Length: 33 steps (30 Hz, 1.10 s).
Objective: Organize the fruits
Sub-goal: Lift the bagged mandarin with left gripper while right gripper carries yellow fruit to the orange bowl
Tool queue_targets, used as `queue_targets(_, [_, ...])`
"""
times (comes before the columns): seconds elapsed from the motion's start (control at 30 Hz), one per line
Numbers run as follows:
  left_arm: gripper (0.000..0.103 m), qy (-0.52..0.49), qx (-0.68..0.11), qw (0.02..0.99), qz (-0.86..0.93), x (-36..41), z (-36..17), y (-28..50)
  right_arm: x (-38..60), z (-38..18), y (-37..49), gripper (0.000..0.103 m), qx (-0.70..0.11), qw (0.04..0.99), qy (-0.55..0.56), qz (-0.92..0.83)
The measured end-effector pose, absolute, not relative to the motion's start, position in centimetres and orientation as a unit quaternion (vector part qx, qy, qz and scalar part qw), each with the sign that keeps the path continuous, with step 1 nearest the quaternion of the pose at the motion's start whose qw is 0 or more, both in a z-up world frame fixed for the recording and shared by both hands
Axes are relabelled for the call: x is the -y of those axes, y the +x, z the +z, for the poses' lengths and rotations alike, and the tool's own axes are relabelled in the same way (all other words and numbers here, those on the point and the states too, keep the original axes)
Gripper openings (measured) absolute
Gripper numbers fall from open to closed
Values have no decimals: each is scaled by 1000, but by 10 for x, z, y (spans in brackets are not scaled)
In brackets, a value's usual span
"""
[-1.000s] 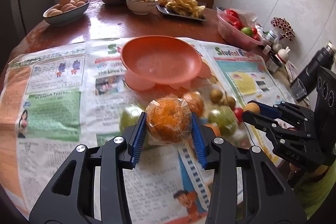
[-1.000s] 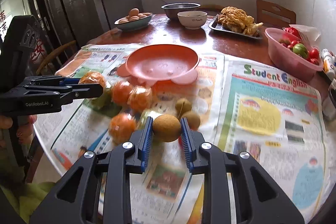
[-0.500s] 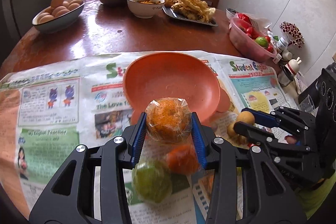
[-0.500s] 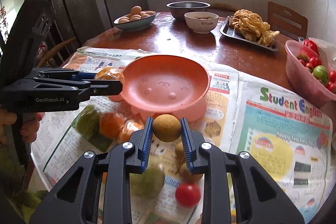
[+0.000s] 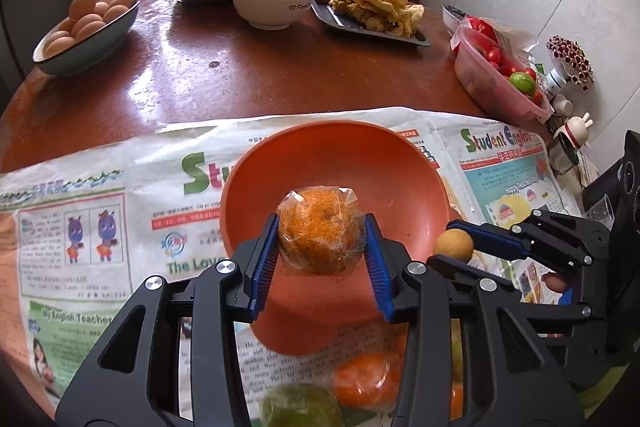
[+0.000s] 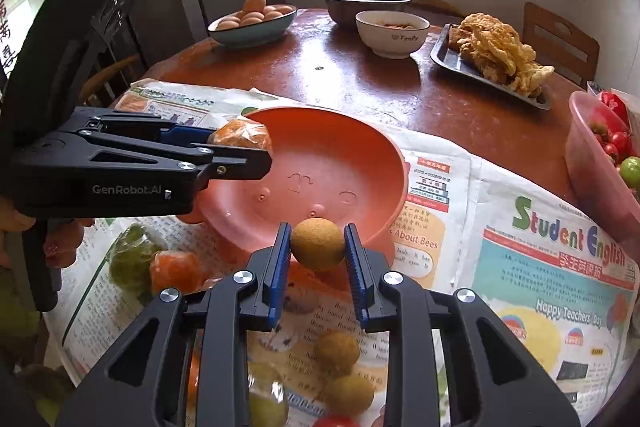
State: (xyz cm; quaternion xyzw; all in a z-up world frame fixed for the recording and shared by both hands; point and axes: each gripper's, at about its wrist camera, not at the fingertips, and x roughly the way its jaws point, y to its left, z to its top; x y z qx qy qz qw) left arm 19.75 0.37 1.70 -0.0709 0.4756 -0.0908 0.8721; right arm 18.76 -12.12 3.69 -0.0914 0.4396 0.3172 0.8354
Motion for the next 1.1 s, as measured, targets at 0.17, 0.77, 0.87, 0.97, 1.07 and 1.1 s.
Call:
queue_targets(0.17, [33,-70,-486,866,-94,-3,9,208,114,30,196,26,-445,831,-94,321])
queue_targets(0.77, [33,-69,-497,859,-99,-2,-3,218,99,20,204,26,-455,818,-111,334])
queue_targets(0.87, [33,-70,-497,859,-99,-1,-3,219,100,20,205,26,-456,817,-109,335])
queue_targets(0.97, [33,-69,-496,860,-100,-1,-3,218,100,20,205,29,-457,817,-107,336])
queue_targets(1.07, [33,-69,-497,859,-100,-1,-3,219,99,21,203,33,-455,817,-108,338])
queue_targets(1.1, [33,-69,-497,859,-100,-1,-3,218,99,21,202,34,-455,817,-107,337])
